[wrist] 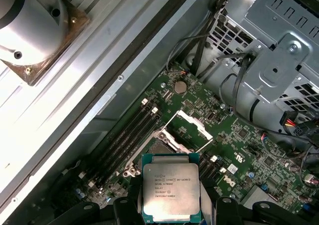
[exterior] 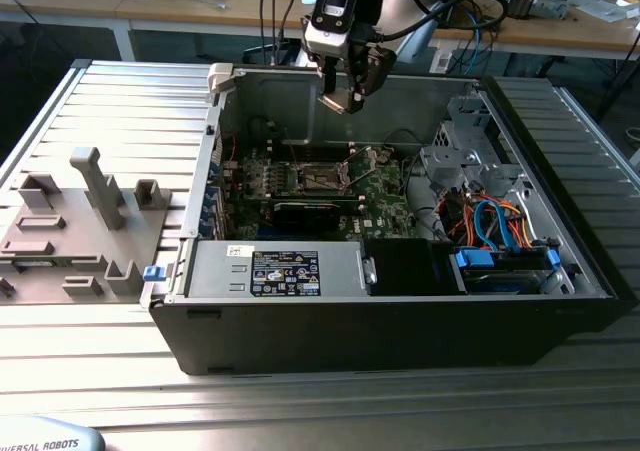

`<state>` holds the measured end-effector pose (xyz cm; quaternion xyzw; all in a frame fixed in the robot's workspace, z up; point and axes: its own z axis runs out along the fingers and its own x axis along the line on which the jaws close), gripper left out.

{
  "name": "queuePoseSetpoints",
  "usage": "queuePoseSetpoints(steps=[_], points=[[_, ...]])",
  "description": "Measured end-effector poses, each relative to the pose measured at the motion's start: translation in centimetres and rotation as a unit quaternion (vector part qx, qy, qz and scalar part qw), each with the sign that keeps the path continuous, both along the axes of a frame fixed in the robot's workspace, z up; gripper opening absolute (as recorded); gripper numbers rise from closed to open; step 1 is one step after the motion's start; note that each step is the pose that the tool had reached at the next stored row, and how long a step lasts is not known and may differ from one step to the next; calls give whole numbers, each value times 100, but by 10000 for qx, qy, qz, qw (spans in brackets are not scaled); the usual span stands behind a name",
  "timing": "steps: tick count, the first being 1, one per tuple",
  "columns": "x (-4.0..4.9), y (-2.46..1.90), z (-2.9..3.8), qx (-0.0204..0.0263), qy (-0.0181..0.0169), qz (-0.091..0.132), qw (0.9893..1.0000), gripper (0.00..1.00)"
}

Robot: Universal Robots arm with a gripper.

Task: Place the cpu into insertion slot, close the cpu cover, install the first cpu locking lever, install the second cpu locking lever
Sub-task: 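Place the cpu into insertion slot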

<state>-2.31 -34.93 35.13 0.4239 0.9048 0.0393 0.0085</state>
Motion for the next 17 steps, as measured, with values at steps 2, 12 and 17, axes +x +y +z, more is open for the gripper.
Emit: queuePoseSetpoints(steps=[2, 12, 17], points=[[0, 0, 0, 0, 0, -8, 10000, 54], [0, 0, -1, 0, 0, -59, 10000, 54], [0, 0, -1, 0, 0, -85, 10000, 54]])
